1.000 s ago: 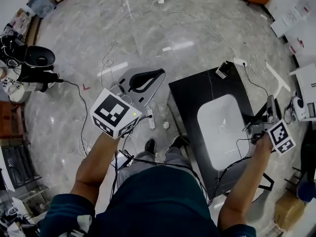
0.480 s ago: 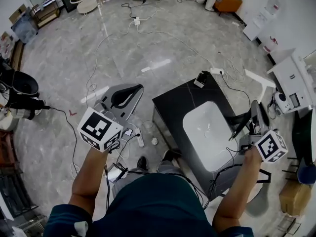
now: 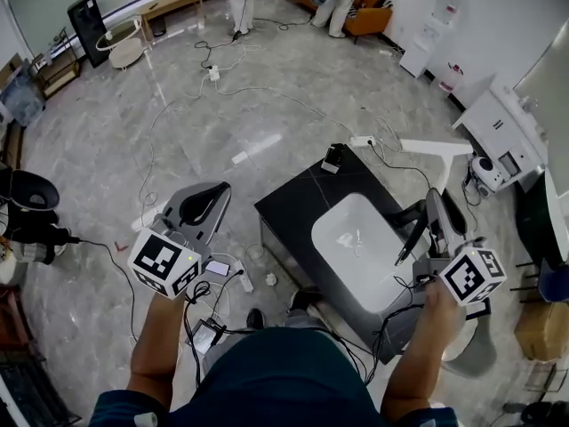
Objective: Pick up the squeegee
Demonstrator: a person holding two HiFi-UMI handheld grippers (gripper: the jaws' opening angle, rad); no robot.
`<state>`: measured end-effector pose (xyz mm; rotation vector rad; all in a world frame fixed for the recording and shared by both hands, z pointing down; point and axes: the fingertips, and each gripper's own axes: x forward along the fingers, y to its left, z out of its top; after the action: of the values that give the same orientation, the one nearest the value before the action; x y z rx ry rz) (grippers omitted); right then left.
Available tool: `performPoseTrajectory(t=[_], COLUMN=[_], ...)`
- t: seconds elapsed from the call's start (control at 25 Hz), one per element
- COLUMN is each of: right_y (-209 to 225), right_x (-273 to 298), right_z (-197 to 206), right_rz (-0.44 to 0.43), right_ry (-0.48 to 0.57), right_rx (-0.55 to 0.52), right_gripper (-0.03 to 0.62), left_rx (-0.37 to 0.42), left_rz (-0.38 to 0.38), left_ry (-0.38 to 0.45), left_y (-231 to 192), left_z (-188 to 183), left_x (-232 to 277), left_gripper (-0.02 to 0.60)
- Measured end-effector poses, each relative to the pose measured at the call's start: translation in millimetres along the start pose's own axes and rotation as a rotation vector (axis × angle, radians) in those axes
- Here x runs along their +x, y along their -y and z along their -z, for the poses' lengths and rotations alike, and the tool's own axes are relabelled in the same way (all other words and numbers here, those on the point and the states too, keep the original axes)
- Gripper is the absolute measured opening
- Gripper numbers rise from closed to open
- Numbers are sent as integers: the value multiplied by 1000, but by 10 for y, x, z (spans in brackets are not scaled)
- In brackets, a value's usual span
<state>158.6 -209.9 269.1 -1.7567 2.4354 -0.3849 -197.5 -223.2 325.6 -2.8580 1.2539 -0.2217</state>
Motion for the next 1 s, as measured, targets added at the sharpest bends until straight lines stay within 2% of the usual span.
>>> performPoseTrajectory(t=[0.56, 1.0], right_y=[-309, -270], right_x=[-558, -657], right_z=[-141, -101], right_rz=[-15, -4], right_ry=[49, 40], right_rx=[-16, -28], right_gripper=[94, 94], left_rx=[10, 10], left_rz=[32, 42], left_ry=[2, -5], left_y=[176, 269], left_z=[-96, -77], left_x=[-119, -108], left_gripper=[6, 6])
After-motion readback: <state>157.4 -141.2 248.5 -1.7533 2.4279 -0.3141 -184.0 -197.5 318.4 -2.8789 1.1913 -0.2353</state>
